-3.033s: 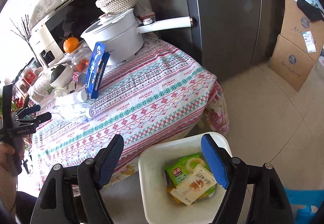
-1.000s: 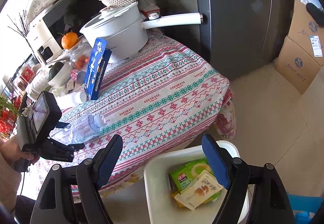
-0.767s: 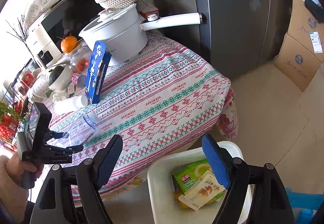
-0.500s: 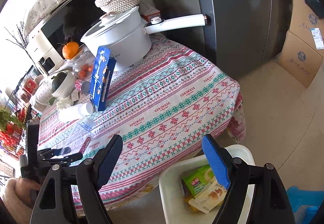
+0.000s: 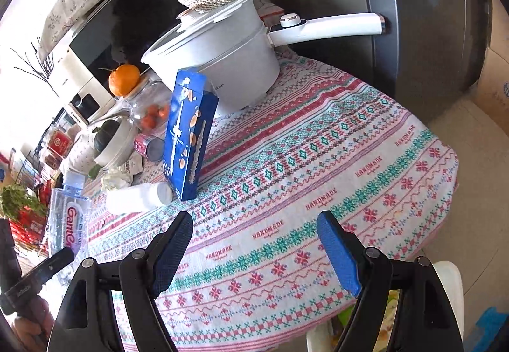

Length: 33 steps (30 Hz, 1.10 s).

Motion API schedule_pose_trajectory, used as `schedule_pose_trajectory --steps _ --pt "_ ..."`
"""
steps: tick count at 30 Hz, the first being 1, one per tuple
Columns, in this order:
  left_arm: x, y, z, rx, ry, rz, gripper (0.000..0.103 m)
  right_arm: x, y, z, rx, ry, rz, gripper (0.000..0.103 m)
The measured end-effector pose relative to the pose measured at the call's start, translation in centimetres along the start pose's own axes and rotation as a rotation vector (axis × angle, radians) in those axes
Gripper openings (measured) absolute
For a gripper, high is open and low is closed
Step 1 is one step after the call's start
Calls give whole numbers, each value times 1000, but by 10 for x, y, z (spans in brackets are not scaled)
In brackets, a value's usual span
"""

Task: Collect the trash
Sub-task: 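Lift the water bottle with the left tool while the right tool grasps the blue biscuit box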

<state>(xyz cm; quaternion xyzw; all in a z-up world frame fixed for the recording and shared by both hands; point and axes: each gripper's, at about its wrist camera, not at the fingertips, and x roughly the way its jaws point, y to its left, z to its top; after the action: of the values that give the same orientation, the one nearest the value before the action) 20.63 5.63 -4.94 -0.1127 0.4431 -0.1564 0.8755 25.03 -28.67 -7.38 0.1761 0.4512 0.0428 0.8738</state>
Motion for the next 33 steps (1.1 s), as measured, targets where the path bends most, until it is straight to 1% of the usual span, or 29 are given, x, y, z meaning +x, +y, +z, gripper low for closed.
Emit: schedule_pose_trajectory --steps 4,6,8,10,12,14,18,21,23,27,29,31,33 --pt "-8 9 7 -41 -55 -13 68 35 9 19 0 -9 25 79" --pt "-12 12 11 -65 -82 -10 68 55 16 27 10 -7 58 77" --pt "-12 14 15 -68 -106 -3 68 73 23 31 12 -9 100 74" --pt "-13 16 19 -75 -128 5 68 91 30 33 1 -5 118 72" --pt "-12 20 23 -86 -142 4 68 109 36 35 -13 1 131 69" --pt "-11 22 25 -89 -145 13 68 124 41 39 -21 8 135 65" --pt "-4 29 28 -107 -128 19 68 145 48 46 0 1 187 63" --pt "-3 33 28 -118 -120 21 68 153 54 51 20 -16 236 57" --pt "-4 34 27 -118 -121 25 68 157 58 53 32 -20 264 49" --pt "-7 38 25 -115 -124 36 68 158 67 52 50 -25 313 38" --pt "-10 40 24 -118 -126 35 68 152 71 51 46 -32 334 27" --pt "-12 41 23 -125 -128 31 68 141 74 51 40 -38 344 24" --pt "-15 40 22 -129 -133 22 68 126 80 52 15 -52 306 24"
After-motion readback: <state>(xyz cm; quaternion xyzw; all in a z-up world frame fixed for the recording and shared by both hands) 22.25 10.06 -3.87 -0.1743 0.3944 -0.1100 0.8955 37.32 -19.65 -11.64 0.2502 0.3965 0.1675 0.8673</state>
